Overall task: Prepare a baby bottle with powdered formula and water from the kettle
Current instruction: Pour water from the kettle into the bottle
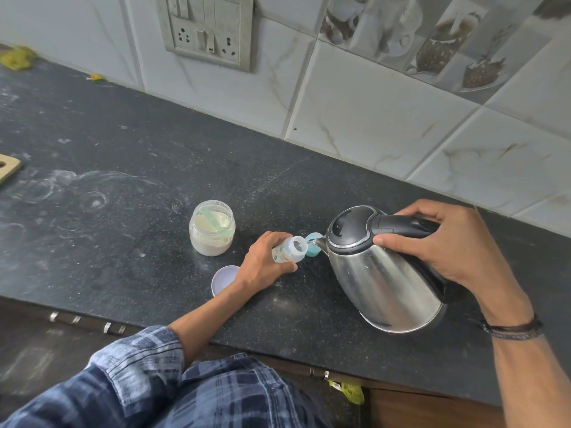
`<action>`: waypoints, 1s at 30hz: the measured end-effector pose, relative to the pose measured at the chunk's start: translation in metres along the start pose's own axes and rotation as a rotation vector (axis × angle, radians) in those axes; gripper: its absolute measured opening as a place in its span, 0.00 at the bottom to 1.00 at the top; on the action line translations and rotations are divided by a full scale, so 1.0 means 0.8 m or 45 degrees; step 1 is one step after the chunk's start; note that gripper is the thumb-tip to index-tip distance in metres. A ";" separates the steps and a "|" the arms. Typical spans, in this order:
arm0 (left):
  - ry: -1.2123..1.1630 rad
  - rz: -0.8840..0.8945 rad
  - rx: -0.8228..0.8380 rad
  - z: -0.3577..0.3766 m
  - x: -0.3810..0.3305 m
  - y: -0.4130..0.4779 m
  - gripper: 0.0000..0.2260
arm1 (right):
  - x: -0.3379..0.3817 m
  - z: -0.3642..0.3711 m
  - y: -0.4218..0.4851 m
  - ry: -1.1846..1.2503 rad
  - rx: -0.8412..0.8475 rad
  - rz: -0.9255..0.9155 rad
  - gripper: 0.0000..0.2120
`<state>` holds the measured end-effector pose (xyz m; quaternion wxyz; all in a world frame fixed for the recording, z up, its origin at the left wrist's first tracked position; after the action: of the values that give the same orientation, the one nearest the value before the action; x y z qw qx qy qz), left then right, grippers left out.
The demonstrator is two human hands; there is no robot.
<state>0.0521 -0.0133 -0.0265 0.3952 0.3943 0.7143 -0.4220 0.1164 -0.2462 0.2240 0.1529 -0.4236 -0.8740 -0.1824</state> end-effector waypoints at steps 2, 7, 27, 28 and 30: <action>-0.005 -0.003 0.001 0.001 0.000 0.000 0.26 | 0.000 0.000 0.001 -0.006 0.004 -0.003 0.31; -0.006 -0.008 0.004 0.000 0.000 0.001 0.26 | 0.001 0.000 0.002 -0.020 0.012 -0.006 0.31; -0.038 -0.030 0.021 0.000 0.004 -0.001 0.26 | 0.014 -0.006 0.003 -0.054 0.021 -0.022 0.32; -0.042 -0.029 0.022 0.000 0.004 -0.001 0.26 | 0.015 -0.007 0.003 -0.052 0.022 -0.023 0.32; -0.051 -0.025 0.024 0.000 0.003 -0.001 0.26 | 0.016 -0.007 0.003 -0.049 0.028 -0.027 0.33</action>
<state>0.0507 -0.0132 -0.0289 0.4017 0.3823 0.7061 -0.4404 0.1116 -0.2386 0.2351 0.1388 -0.4162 -0.8831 -0.1661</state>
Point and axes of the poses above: each hand's wrist, its own y-axis towards the middle knuckle, its own z-axis out of the palm, x = y × z, the point moved 5 cm from there along y, towards the middle knuckle, and after that the axes turned 13 degrees about -z, right-handed, at the moved point
